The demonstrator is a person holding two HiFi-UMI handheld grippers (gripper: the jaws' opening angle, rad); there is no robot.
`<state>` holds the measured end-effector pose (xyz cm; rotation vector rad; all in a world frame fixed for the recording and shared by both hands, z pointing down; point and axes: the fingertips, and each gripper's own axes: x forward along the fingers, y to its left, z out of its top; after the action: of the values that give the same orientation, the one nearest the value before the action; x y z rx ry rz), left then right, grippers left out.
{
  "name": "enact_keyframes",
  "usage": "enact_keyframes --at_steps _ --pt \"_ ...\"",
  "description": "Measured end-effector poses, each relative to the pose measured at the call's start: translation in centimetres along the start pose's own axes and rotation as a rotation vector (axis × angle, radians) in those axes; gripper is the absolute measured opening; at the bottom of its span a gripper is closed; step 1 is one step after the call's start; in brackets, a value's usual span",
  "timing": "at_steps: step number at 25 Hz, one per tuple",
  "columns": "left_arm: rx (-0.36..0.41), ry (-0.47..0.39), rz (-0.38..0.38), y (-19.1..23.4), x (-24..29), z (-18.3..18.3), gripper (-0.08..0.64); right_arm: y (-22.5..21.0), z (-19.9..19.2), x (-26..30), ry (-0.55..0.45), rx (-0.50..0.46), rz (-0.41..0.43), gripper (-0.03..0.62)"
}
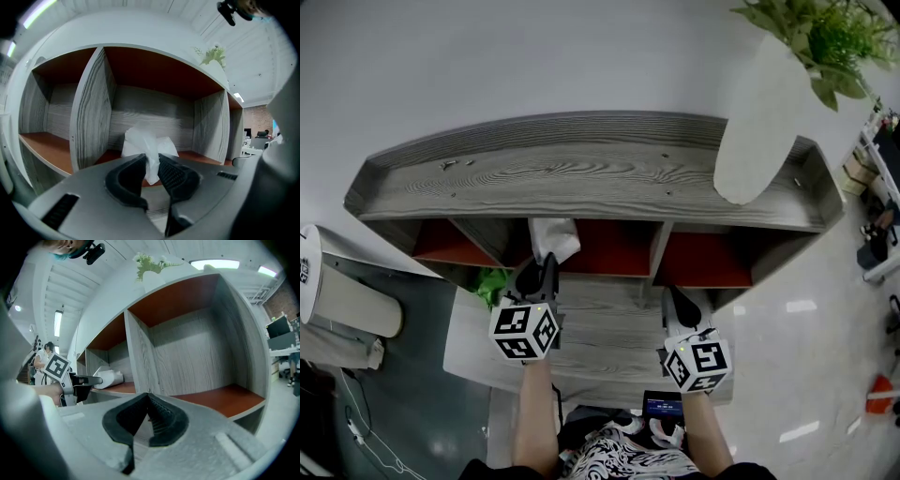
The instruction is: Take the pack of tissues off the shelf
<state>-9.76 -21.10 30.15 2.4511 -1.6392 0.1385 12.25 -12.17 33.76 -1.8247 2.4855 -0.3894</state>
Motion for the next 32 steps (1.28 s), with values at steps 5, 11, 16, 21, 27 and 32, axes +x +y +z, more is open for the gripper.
enact_keyframes --at_steps 5,11,16,21,27,32 --pt "0.008 -0.017 -0.014 -0.5 -0.8 0.0 0.057 0.3 -0.4 -0.6 0.005 -0.005 0.001 0.004" --pt "0.026 -0.037 -0.042 -1.5 -2.4 0.1 0.051 0.9 -1.0 -1.6 0.008 -0.016 0.004 0.005" --pt "0.019 -0.057 -0.054 -2.2 -4.4 0.1 0.048 1.5 -1.3 -2.9 0.002 -0.014 0.008 0.005" --pt "0.003 -0.072 -0.05 -2.4 -7.1 -0.4 0.046 3.0 -1.5 -4.1 -0.005 -0.023 0.039 0.004" --pt "-0.005 -0.088 -0.047 -2.7 -9.7 -0.8 0.044 4.6 -2.1 -5.4 0.003 -0.037 0.074 0.005" --pt "-0.007 -0.089 -0.048 -3.0 -11.1 -1.1 0.043 5.1 -2.2 -6.0 0.002 -0.041 0.083 0.005"
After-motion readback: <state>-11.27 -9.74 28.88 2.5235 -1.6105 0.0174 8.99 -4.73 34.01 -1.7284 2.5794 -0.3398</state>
